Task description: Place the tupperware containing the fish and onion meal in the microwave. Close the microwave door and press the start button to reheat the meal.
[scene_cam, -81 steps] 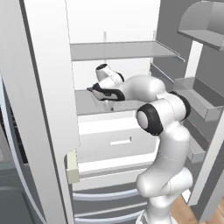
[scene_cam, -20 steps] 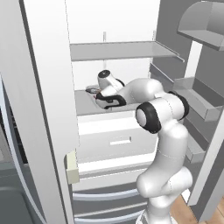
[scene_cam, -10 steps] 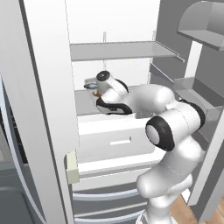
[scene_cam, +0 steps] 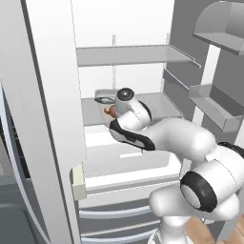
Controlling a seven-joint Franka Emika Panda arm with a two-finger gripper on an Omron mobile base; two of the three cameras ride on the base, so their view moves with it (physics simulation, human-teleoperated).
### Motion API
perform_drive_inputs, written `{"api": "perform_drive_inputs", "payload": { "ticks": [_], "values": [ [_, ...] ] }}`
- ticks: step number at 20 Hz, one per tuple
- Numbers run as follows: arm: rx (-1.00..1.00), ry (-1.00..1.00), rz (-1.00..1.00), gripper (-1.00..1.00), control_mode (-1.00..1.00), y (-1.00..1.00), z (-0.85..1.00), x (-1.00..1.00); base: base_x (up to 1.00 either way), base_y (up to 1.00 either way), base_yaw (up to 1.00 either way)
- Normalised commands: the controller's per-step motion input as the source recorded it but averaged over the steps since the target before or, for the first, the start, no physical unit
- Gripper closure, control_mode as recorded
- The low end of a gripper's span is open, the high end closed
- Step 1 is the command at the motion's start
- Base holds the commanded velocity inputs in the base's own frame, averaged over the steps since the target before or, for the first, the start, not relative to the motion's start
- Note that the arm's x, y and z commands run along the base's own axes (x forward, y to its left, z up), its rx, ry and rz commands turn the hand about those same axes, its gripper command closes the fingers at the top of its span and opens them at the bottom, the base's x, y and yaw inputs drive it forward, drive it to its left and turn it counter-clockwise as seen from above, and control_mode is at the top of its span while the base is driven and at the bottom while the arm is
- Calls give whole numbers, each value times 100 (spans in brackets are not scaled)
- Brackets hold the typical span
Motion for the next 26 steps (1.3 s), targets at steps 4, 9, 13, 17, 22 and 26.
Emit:
{"api": "perform_drive_inputs", "payload": {
  "ticks": [4, 9, 13, 17, 22, 26],
  "values": [
    [12, 3, 0, 100, -100, 0, 30, -100, 0, 0, 0],
    [1, 9, -5, 100, -100, -6, 32, -100, 0, 0, 0],
    [-3, 1, -8, 100, -100, -25, 54, -100, 0, 0, 0],
    [-9, 0, -2, 100, -100, -45, 49, -100, 0, 0, 0],
    [-2, 16, 0, 100, -100, -28, 10, -80, 0, 0, 0],
    [0, 40, 0, 100, -100, 0, -14, -24, 0, 0, 0]
  ]
}}
